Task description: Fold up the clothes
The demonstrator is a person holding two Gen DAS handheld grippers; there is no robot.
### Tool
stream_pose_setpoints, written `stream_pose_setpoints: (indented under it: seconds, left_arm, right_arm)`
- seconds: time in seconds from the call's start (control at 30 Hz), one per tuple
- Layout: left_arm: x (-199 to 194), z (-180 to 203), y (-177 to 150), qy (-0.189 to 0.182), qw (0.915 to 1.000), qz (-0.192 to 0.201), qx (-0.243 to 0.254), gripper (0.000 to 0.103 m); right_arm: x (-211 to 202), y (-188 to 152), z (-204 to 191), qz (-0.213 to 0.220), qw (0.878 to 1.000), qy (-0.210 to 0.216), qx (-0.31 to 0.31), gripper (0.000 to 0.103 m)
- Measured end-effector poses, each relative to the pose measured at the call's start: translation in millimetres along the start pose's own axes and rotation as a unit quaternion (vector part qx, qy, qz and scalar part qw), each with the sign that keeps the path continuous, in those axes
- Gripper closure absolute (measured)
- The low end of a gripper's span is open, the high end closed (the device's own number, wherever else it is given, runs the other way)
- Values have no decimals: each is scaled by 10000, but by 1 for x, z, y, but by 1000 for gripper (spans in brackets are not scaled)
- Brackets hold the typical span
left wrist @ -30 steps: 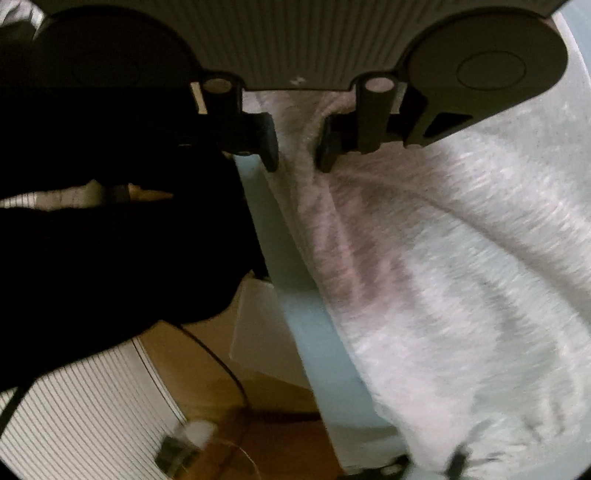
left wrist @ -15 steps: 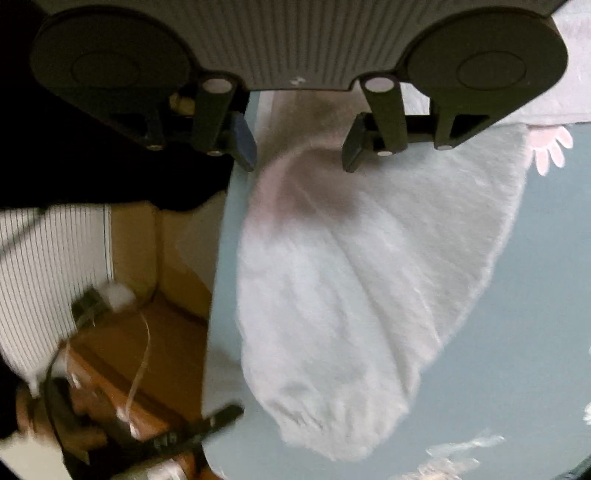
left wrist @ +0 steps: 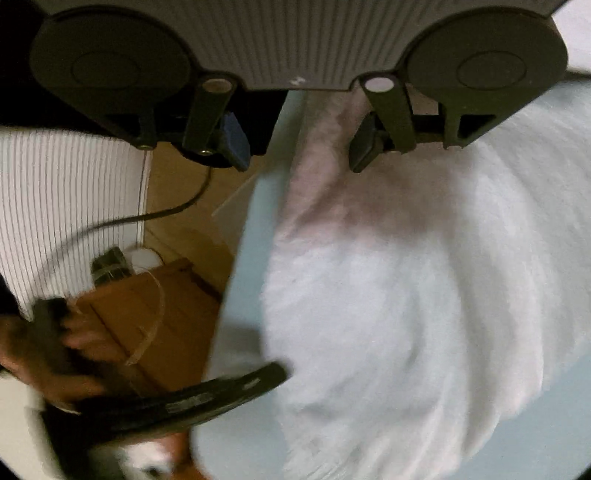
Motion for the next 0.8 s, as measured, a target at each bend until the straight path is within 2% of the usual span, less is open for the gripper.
stream_pose_setpoints:
  seconds: [0.07,0.2,0.27,0.37,0.47,0.6,0.73,0.8]
  left_arm:
    - [-3,-4,-2,-160,9994,92,-296,38]
    - [-30,-14,-8,206,9976,373,-538,38]
    - [-49,-25,-17,278,9943,586,-851,38]
    - [-78,-48,-40,438,9842,908,-1458,38]
    - [-93,-71,-70,723,9667,1108,-2189,38]
    - [-112,-103,-110,1187,9348,1238,-3110,38]
    - [-130,-139,-143,1541,9038,1254,-3790,37]
    - [-131,-157,-153,1691,8832,1239,-4195,37]
  right_arm:
    - [2,1,-4,-47,9999,-73,-114,73]
    - [-8,9,-22,-3,9993,-197,-314,73]
    - [-19,15,-32,143,9989,-211,-396,73]
    - [-29,23,-57,283,9980,-25,-568,73]
    - [-25,32,-91,182,9957,449,-794,73]
    - [3,43,-141,-90,9886,941,-1173,73]
    - [39,48,-186,-564,9742,1638,-1449,73]
    - [57,50,-207,-795,9643,1944,-1616,73]
Point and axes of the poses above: each gripper's, at about its wrist camera, not at the fingertips, and x roughly the way its jaws point, z to its right, y to its top, the point moved 3 cm from there along x, roughly the way its jaws point, and after that the axes turned 15 degrees about y, right-handed, at the moved point
